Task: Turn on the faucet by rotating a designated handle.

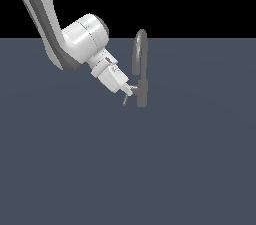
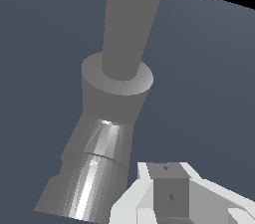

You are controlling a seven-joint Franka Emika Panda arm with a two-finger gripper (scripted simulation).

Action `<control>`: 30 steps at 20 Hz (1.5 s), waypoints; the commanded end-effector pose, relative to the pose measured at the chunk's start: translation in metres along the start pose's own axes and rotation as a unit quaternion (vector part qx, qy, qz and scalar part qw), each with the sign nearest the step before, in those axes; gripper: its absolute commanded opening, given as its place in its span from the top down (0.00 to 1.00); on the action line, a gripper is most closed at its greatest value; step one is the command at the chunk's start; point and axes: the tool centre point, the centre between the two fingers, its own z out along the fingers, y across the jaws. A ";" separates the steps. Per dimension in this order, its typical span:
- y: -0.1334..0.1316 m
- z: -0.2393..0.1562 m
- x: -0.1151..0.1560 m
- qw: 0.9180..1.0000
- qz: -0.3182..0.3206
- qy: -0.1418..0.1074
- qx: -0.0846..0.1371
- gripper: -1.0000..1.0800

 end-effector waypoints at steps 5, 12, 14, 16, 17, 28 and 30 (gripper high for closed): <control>-0.004 0.007 -0.008 0.999 0.040 -0.001 -0.004 1.00; -0.017 0.021 -0.027 0.999 0.038 0.001 -0.007 1.00; -0.021 0.025 -0.032 0.999 0.037 0.002 -0.008 1.00; -0.024 0.028 -0.037 0.999 0.036 0.002 -0.009 1.00; -0.026 0.030 -0.039 0.999 0.036 0.002 -0.009 1.00; -0.024 -0.001 -0.010 0.998 0.054 0.012 -0.024 1.00; -0.030 0.002 -0.012 0.998 0.052 0.011 -0.023 1.00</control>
